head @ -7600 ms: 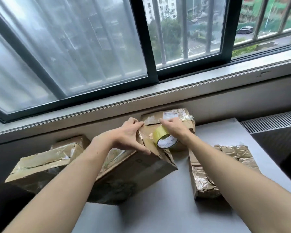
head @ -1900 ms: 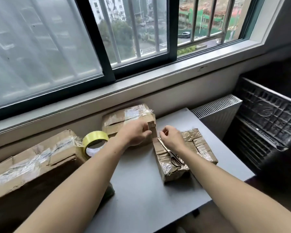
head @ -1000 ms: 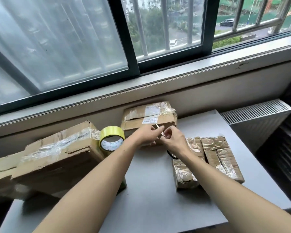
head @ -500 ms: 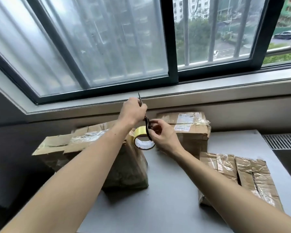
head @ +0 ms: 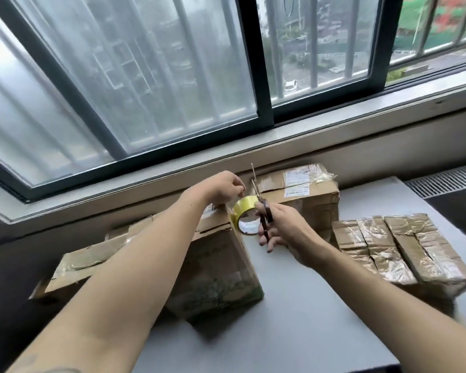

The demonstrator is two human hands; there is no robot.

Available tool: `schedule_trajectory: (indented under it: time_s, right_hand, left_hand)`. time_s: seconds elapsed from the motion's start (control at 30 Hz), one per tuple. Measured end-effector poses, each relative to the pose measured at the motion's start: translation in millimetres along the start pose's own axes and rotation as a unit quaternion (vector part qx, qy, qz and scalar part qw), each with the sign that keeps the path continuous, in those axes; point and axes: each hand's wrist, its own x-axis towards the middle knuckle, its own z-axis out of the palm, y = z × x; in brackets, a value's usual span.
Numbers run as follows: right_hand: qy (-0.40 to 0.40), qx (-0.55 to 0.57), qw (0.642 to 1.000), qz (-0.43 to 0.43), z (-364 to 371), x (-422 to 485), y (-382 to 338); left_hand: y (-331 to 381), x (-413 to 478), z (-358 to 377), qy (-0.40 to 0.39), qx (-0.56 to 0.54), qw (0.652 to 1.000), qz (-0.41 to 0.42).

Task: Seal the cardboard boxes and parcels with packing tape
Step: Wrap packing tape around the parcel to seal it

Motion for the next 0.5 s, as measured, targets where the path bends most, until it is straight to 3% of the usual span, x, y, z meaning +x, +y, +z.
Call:
schedule_trajectory:
  time_s: [0.17,0.27,0.5]
  right_hand:
    - [0.034,0.014,0.999,0.014,7,-25,10]
    - [0.042,0.016,0.999,0.013,14,-36,11]
    - [0.02,-0.023,0.999,-0.016,17,-47,8]
  left_hand:
    - [14,26,1,-0.103,0.097,0.989,0.053]
    - [18,30,2,-0.132,0.076,0.987,0.058]
    - [0,22,-19,-0.047,-0.106,0.993,0.017]
